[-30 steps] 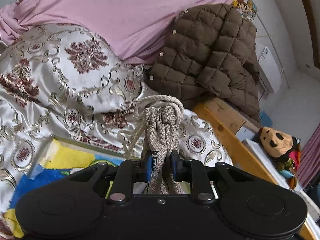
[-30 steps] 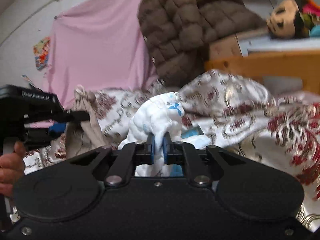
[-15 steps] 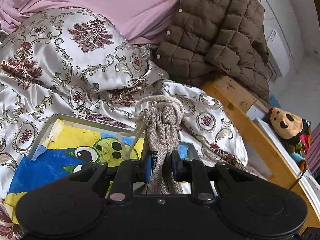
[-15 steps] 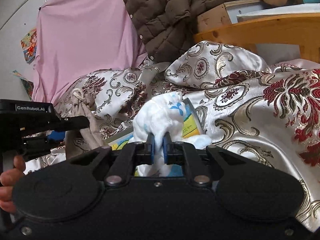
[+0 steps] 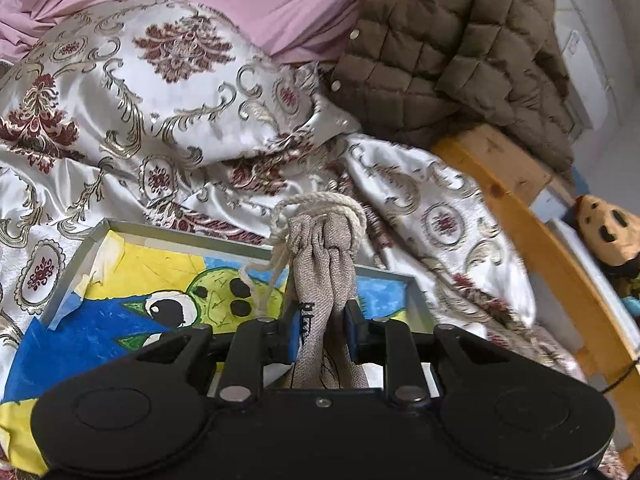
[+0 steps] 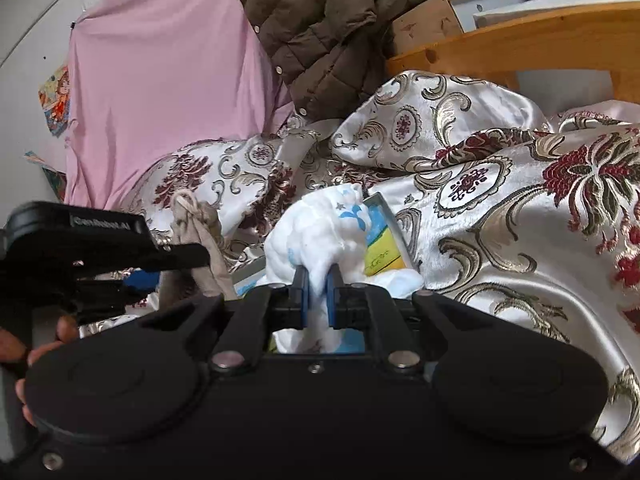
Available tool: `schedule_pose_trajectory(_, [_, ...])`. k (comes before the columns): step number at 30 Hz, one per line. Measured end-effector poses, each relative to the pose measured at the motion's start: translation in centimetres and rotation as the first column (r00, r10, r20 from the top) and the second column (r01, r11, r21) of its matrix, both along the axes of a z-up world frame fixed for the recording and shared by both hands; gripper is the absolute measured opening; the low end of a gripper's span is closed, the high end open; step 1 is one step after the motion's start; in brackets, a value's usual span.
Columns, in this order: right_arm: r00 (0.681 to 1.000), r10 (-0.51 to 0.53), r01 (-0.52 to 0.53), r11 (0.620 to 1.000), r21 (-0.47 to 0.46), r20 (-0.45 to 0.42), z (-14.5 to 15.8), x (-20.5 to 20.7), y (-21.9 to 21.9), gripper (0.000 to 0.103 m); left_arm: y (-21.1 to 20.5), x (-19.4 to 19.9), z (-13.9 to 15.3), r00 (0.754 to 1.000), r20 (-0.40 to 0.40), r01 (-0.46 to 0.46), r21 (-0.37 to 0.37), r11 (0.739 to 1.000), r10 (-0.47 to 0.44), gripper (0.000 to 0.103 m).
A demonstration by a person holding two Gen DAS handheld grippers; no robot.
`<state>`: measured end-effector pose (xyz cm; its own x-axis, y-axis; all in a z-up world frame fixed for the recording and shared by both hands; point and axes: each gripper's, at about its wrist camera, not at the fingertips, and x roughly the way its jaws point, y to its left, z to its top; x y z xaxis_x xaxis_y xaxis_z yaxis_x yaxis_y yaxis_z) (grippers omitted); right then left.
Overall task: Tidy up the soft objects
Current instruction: 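Lift and carry the bag with the left tool while the right tool carries the cloth toward the tray, then lower the bag onto the tray and open the left tool while the right tool releases the cloth there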
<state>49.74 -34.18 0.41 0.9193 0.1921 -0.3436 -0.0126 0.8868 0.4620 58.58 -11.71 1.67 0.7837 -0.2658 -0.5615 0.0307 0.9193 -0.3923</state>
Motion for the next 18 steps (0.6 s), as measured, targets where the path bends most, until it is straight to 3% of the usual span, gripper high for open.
schedule_pose_trajectory(7, [0.997,0.041,-0.038,0.998,0.045,-0.07,-0.7,2.1,-0.9,0.004,-0.5,2.5,-2.8,0.998,-0.057,-0.023,0.061,0.998,0.026,0.027])
schedule_pose_trajectory(13, [0.996,0.051,-0.046,0.997,0.063,-0.072,-1.1,3.8,-1.1,0.004,0.3,3.8,-4.1,0.996,-0.068,-0.052,0.097,0.994,0.059,0.028])
schedule_pose_trajectory(18, [0.996,0.068,-0.063,0.994,0.084,-0.061,-1.4,5.1,-1.1,0.004,-0.1,4.9,-4.6,0.997,-0.068,-0.03,0.168,0.985,0.041,0.028])
